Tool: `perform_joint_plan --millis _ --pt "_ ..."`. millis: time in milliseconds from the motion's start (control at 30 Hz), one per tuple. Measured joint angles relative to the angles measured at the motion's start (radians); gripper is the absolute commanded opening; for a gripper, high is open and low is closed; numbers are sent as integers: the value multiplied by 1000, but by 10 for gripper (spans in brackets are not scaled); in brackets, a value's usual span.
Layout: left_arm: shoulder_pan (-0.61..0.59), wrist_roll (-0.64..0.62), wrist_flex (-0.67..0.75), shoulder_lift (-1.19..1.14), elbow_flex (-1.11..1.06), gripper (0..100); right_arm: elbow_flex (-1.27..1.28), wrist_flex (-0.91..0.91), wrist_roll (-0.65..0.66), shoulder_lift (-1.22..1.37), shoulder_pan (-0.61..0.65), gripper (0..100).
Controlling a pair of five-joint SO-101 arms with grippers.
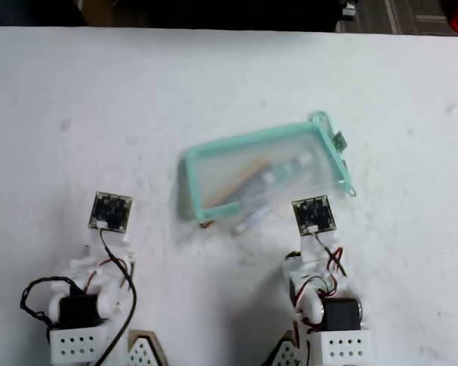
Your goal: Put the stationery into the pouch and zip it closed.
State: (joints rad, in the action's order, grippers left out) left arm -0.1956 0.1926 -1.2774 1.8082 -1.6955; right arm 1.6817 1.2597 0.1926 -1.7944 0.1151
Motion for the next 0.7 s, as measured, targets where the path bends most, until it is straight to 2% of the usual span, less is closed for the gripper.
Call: perform_joint_plan --millis 700 --pt "0 0 0 0 0 24 0 0 0 0 0 17"
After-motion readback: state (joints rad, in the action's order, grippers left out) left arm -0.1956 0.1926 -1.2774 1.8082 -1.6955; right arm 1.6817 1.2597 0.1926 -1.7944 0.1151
